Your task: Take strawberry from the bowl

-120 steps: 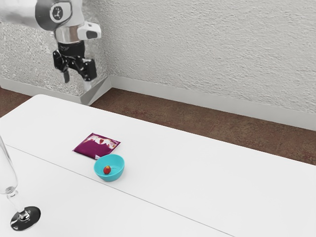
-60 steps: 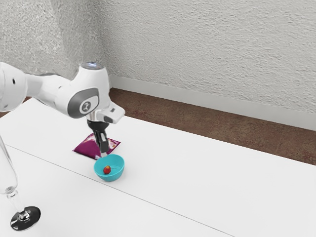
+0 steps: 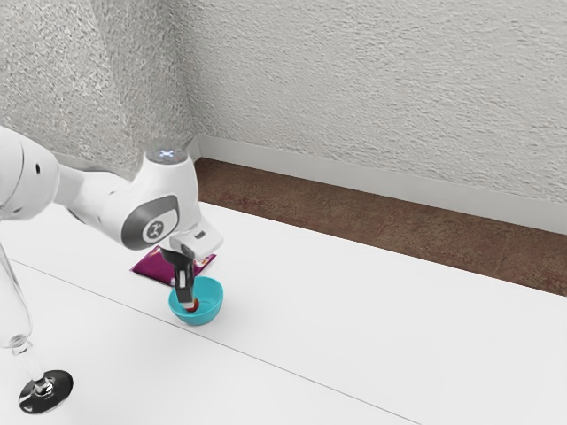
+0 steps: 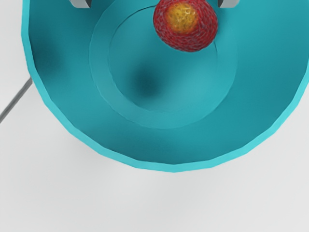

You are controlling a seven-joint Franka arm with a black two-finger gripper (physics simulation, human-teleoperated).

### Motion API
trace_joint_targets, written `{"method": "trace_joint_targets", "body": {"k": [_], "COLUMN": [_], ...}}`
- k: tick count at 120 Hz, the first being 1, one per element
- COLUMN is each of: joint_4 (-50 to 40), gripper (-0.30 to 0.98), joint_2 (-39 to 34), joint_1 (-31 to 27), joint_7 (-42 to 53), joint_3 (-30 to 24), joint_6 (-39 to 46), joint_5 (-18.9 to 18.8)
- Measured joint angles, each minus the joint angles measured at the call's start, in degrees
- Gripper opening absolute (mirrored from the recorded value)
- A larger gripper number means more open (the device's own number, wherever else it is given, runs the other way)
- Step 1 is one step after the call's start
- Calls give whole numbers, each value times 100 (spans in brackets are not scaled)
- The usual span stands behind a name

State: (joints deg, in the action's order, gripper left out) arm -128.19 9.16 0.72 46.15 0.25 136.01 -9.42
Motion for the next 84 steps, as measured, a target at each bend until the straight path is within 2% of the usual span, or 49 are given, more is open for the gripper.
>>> {"method": "trace_joint_targets", "body": {"k": [13, 59, 84], "joint_4": [-1, 12, 3], "gripper": [27, 26, 19], "joint_2": [99, 337, 397], "joint_1": [-94, -164, -148], "joint_7": [186, 633, 768], "joint_3": [1, -6, -6], "joint_6": [96, 379, 471], "joint_5": [-3, -89, -94]}}
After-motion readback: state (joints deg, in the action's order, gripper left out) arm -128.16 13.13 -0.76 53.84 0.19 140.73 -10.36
